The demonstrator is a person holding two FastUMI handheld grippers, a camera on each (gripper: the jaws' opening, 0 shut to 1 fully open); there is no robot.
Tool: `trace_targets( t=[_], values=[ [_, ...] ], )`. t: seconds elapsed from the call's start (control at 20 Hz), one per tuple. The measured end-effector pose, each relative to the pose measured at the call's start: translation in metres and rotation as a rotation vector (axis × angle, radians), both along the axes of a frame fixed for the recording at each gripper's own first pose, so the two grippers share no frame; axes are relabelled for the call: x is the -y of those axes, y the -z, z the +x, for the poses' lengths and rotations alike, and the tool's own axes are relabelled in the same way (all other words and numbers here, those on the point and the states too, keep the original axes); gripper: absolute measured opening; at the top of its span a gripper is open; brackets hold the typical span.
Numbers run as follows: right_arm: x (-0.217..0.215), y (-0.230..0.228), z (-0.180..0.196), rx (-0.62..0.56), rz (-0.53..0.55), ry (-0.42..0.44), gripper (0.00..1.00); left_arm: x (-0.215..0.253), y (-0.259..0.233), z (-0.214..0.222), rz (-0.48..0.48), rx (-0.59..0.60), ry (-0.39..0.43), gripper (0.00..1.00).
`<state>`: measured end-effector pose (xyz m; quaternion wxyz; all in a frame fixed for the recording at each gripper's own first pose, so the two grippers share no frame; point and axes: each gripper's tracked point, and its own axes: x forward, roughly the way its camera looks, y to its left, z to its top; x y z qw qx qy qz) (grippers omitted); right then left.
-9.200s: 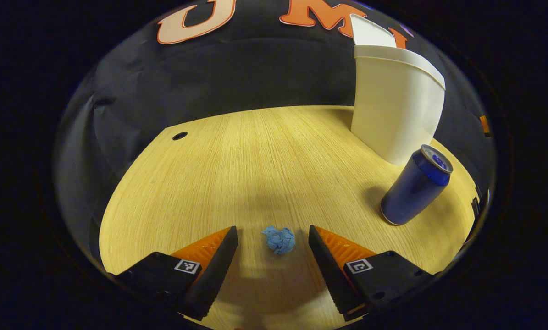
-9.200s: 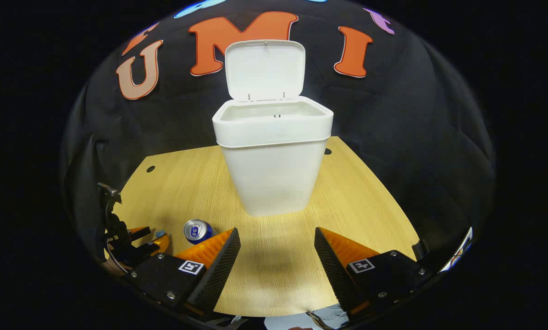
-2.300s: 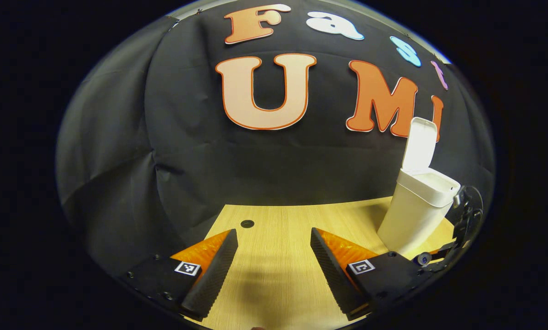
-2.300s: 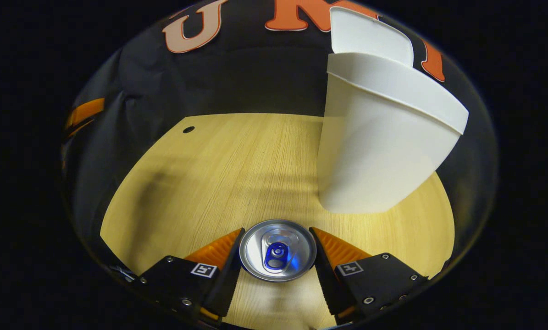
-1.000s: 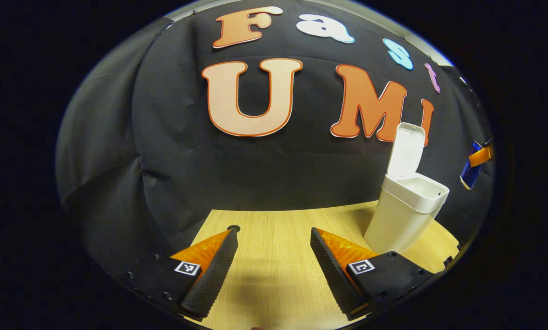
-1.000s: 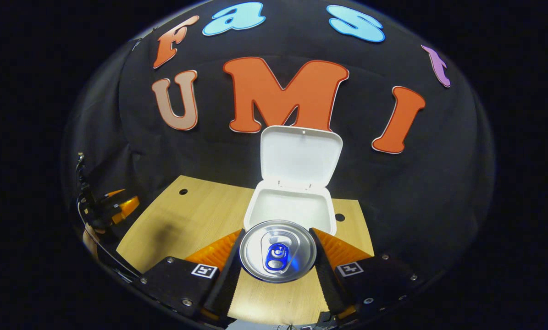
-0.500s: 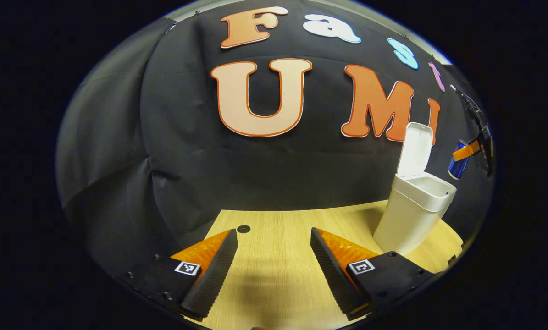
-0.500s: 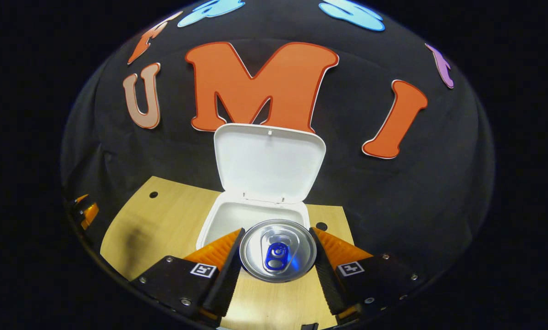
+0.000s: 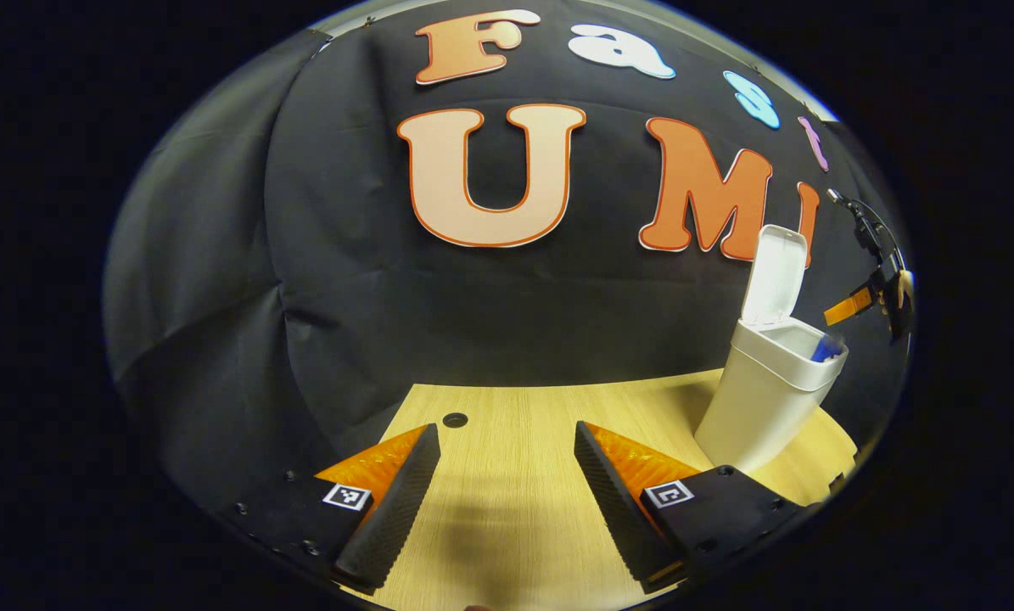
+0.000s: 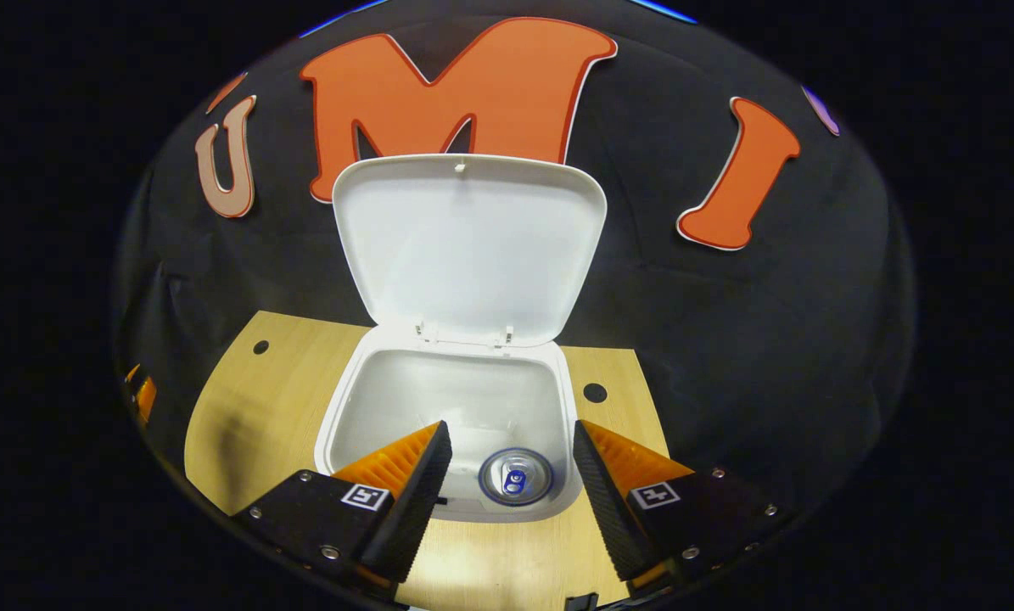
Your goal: Press the lid of the desktop garbage bin to open it, pick up the crumpled paper on the desktop and throw it into the bin, then pick up the pop can on the desktop and drop it into the bin, and finally close the garbage bin lid.
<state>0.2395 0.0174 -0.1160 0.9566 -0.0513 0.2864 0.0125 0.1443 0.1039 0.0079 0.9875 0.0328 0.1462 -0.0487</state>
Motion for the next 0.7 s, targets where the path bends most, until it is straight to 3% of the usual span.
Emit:
trace_targets(
  t=[0.15,0.3,0.5,0.7],
  values=[
    [-0.002,-0.008,-0.002,0.02,0.024,0.004,0.98,-0.001,0.0,-0.001,-0.003,-0.003,0.0,1.0],
    [-0.01,-0.017,-0.009,0.021,0.054,-0.026,0.98,0.001,-0.001,-0.002,-0.007,-0.002,0.008,1.0],
    [-0.004,-0.048,-0.01,0.078,-0.038,-0.036,0.97,0.002,0.0,-0.002,-0.011,-0.005,0.012,1.0],
    [-0.012,-0.092,-0.001,0.125,-0.015,-0.053,0.98,0.004,-0.002,-0.001,-0.006,0.002,0.017,1.0]
  ],
)
